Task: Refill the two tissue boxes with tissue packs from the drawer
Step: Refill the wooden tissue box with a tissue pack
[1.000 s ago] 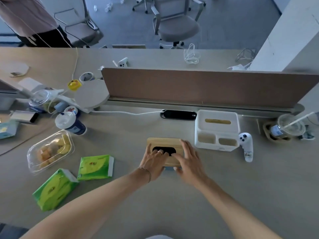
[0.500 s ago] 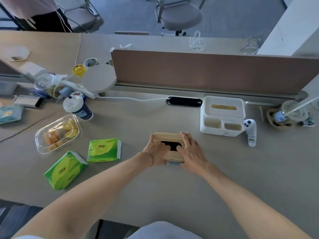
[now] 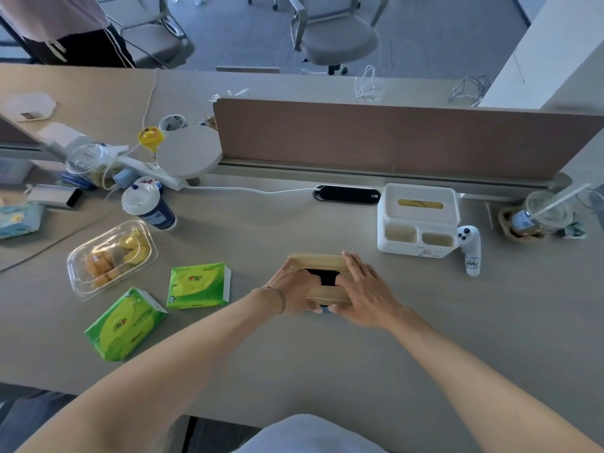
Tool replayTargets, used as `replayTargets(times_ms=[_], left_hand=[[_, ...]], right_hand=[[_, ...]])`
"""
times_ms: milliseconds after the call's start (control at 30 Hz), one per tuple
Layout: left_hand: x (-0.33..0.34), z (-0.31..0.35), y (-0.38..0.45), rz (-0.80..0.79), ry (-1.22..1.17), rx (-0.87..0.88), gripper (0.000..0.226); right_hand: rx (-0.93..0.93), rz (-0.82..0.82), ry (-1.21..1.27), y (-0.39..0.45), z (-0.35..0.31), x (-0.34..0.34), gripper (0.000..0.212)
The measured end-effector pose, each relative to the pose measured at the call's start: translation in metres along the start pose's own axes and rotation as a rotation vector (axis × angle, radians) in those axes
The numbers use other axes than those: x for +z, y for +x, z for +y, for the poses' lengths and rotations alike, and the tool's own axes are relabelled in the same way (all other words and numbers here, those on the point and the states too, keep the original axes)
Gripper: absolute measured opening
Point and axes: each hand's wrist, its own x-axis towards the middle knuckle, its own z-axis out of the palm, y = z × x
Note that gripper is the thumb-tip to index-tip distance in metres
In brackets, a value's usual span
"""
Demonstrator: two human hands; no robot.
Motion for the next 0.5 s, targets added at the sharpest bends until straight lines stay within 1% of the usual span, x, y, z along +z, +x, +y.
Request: replayTargets(times_ms=[100,200,300,400,500], left_hand=[[-0.004,-0.001,-0.006,0.057,0.029,0.005,0.044],[-0.002,-0.003,-0.012,0.183,0.079,0.057,0.045],[0.000,-0.001,-0.018,0.298,0.034,0.093,0.042],[0.003,0.010,-0.020,0.328,-0.031,0.128,0.041],[0.009,0.030,-0.013,0.314,-0.061,0.181,0.039]], right_hand=[[-0.001,0.049,0.027,-0.002,-0.005,-0.004,0.055],[-0.006,0.123,0.024,-0.005,-0.010,-0.009,0.054],[0.014,0.158,0.039,-0.015,-0.011,-0.018,0.054],[0.071,0.165,0.058,-0.034,-0.010,-0.024,0.055],[0.142,0.173,0.080,-0.059,0.002,-0.026,0.050]])
